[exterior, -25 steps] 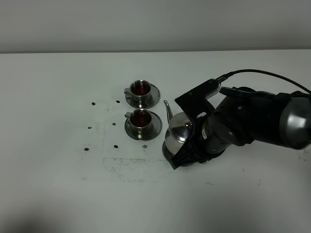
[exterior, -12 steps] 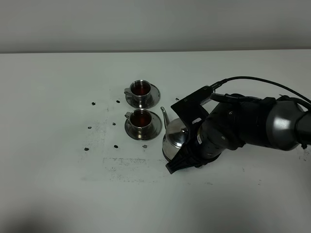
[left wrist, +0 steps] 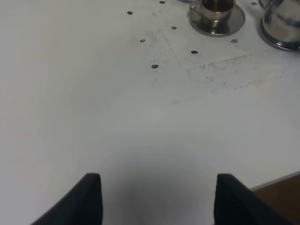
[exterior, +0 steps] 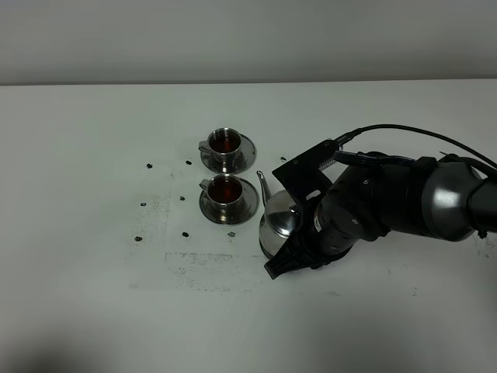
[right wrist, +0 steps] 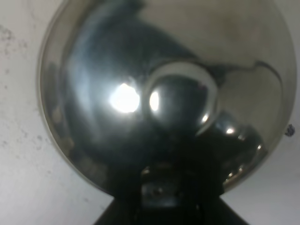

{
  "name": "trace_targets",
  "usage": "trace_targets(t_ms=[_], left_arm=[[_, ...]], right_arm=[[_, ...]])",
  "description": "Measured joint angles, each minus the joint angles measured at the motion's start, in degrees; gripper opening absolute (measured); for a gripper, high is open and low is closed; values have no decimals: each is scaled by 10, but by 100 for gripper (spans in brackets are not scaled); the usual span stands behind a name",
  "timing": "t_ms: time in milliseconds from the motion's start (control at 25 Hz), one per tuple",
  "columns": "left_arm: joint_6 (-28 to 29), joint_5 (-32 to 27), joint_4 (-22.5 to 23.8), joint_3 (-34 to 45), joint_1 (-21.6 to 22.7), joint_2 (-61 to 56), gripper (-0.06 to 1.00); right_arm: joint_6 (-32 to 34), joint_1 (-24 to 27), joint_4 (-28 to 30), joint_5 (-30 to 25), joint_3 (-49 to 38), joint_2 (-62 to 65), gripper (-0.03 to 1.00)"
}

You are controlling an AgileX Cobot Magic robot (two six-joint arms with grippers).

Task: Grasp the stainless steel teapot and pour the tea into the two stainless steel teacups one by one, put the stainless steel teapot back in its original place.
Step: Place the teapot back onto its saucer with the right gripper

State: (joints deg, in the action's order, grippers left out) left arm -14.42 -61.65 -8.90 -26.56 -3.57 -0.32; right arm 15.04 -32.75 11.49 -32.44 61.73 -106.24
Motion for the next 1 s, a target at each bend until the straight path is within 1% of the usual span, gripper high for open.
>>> trace_targets(t_ms=[240,440,1000], left_arm=[[0,0,0,0,0,0,52],[0,0,0,0,0,0,52],[0,0,0,0,0,0,52]], right_arm=[[9,0,-1,-30,0,0,21],[14,0,-1,-32,1,0,21],[17,-1,-1,-32,1,0,40]])
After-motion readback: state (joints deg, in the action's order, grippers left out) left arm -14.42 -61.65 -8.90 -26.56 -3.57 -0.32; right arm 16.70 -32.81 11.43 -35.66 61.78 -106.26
